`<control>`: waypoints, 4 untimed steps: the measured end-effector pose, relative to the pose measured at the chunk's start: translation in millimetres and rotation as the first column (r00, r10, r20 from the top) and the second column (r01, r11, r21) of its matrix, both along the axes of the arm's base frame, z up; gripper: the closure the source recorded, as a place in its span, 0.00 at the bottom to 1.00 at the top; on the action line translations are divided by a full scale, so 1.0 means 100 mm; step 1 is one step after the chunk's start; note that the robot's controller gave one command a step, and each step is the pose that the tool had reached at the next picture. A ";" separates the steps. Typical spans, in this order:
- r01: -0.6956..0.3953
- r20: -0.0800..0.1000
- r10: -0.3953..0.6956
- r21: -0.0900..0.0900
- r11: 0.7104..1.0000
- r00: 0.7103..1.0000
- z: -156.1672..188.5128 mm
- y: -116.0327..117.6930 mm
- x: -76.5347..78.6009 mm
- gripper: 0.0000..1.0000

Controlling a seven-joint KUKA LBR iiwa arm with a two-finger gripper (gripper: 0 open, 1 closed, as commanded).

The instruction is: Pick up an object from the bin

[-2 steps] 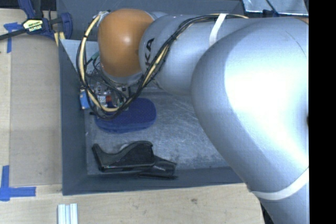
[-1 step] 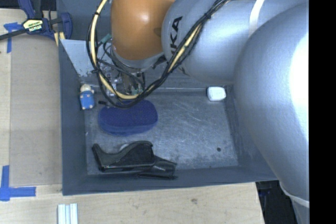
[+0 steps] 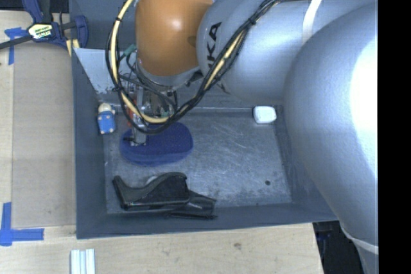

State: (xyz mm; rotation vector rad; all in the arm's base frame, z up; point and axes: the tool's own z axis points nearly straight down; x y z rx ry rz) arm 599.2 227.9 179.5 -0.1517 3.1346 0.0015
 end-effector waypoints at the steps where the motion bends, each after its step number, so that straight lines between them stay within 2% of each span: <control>1: 0.023 -0.004 -0.023 0.000 1.000 1.000 -0.97 -0.41 0.28 0.00; 2: 0.020 0.003 -0.020 0.003 1.000 1.000 -0.89 -0.38 0.30 1.00; 3: 0.272 -0.001 -0.272 0.002 0.962 0.962 -0.13 -0.16 -0.30 1.00; 4: 0.214 0.000 -0.214 0.003 0.977 0.977 -1.00 0.18 -0.65 1.00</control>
Offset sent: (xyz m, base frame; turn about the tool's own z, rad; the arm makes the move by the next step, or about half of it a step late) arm 0.0273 -0.0391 -0.0943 0.0191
